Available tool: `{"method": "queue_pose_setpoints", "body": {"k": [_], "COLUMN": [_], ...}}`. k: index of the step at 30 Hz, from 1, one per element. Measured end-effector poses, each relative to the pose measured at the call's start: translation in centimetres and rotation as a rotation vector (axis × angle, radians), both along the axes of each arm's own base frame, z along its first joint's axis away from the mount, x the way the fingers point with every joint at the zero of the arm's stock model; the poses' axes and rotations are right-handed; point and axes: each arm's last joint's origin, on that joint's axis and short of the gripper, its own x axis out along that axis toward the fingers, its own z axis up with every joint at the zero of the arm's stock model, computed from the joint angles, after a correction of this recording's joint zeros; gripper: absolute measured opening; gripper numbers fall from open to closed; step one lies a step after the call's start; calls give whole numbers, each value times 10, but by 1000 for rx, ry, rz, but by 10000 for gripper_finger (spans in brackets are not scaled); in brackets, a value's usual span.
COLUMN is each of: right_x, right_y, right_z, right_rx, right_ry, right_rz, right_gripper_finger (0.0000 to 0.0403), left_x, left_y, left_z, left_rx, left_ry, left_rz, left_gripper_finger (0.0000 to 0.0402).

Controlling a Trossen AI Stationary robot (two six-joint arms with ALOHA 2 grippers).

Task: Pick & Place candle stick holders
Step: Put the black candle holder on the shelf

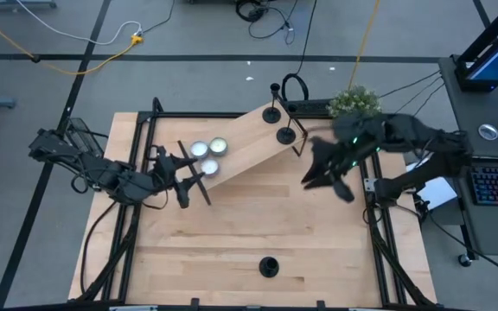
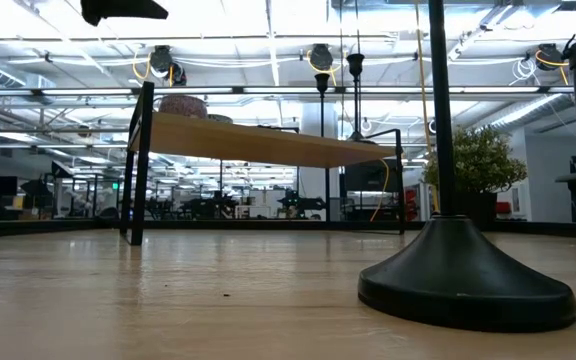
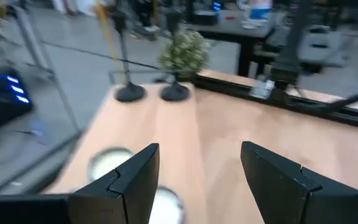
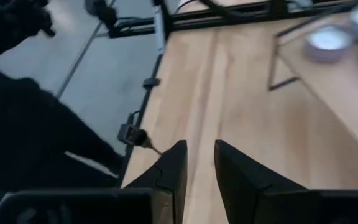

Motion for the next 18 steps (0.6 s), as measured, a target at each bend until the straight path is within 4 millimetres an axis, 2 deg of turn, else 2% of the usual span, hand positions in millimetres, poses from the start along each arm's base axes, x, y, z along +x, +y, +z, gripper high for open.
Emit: {"method": "queue_pose_setpoints", "body": {"k": [7,13,18], "right_x": [29,53,69], "right_y": [35,61,79], "right_z": [-15,-28,-42], "right_rx": [20,65,97], "right_ry": [49,67,125], "right_rz": [102,144,120], "right_gripper_finger": [75,75,75], "left_x": [-28,-49,-61], "left_y": [4,-2,-7], "left_z": [-3,5,-5], "left_rx": [-163,-150,-159], "left_ry": [83,66,68], "left_rz": [-166,-313,-393], "left_gripper_finger": [232,232,232]}}
